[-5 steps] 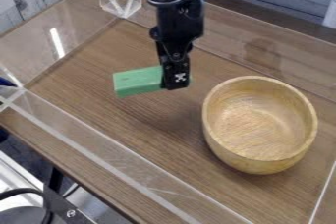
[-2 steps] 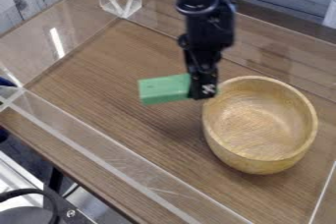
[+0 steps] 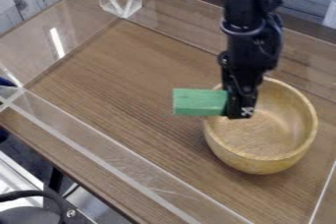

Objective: Put the green block in the brown bowl

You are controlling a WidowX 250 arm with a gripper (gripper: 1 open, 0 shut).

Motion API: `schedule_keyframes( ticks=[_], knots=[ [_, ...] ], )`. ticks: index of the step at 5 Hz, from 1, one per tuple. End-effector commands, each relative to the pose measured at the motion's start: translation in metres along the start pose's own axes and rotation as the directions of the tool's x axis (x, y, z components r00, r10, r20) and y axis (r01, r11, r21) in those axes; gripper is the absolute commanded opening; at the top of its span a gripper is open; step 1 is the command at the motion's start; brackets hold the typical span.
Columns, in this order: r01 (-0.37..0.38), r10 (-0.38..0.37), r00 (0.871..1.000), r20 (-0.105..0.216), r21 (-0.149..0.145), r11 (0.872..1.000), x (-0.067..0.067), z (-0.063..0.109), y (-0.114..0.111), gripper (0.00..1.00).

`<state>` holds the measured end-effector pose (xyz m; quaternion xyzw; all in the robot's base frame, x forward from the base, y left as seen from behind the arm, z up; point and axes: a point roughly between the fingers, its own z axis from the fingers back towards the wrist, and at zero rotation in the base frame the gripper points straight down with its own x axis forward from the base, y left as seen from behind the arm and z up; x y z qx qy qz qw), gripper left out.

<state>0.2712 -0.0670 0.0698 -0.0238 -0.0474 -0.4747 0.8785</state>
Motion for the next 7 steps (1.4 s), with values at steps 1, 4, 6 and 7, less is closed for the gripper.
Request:
schedule_keyframes(
  ticks=[1, 4, 6, 7],
  knots=[
    [0.042, -0.043, 0.998, 0.042, 0.026, 0.999, 0.021, 0.004, -0.001, 0.0],
    [0.104, -0.104, 0.994, 0.04, 0.003, 0.995, 0.04, -0.015, -0.011, 0.0],
    [0.101, -0.101, 0.994, 0.045, 0.004, 0.995, 0.04, -0.014, -0.011, 1.0],
    [0.1, -0.1, 0.994, 0.047, 0.003, 0.995, 0.04, -0.016, -0.011, 0.0]
  ],
)
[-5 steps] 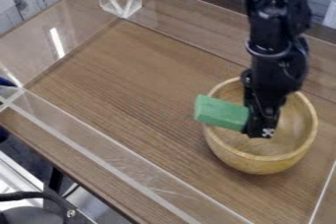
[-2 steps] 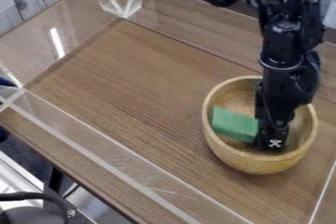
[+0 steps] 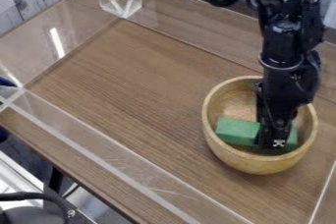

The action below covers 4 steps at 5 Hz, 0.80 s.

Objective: Put the green block in the brown bowl

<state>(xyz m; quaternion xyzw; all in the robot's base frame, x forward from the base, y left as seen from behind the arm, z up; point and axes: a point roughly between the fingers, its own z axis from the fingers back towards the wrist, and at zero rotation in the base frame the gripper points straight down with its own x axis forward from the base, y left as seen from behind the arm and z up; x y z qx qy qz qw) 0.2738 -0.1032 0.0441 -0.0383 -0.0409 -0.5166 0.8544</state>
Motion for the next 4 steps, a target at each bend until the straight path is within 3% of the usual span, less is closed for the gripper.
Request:
schedule_keyframes(
  ticks=[1, 4],
  knots=[
    [0.004, -0.006, 0.999, 0.045, 0.04, 0.999, 0.0111, 0.0115, 0.0089, 0.0],
    [0.004, -0.006, 0.999, 0.05, 0.039, 0.999, 0.0129, 0.0063, 0.0114, 0.0]
  ],
)
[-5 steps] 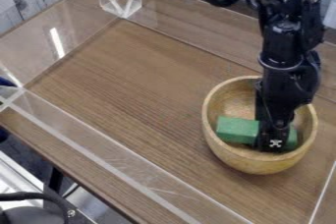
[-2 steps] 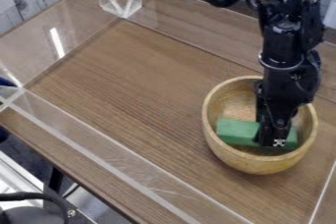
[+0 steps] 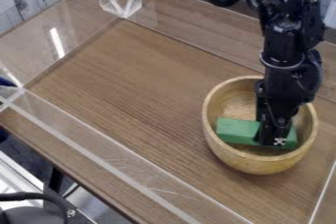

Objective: Put the green block in the brown bowl

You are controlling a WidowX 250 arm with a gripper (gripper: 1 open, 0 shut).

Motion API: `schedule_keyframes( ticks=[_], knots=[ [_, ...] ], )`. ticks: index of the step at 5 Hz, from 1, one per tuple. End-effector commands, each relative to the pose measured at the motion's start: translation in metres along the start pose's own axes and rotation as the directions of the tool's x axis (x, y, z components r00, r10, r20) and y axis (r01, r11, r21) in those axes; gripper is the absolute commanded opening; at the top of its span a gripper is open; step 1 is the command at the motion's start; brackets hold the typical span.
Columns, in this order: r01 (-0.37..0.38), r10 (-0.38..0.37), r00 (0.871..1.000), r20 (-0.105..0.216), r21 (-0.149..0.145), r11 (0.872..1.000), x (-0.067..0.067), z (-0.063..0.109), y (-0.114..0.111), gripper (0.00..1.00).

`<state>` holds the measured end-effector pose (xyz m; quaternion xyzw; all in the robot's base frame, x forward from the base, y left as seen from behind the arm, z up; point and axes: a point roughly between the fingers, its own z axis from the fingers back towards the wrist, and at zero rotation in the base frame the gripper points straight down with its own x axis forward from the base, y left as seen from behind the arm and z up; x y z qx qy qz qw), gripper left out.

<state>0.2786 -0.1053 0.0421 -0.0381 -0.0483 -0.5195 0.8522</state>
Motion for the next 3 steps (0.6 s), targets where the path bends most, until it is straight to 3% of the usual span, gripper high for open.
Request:
schedule_keyframes(
  ticks=[1, 3],
  knots=[
    [-0.004, 0.002, 0.999, 0.04, 0.031, 1.0, 0.0096, 0.007, 0.0089, 0.0],
    [-0.006, 0.005, 0.999, 0.043, 0.029, 1.0, 0.0101, 0.0035, 0.0107, 0.0]
  ],
)
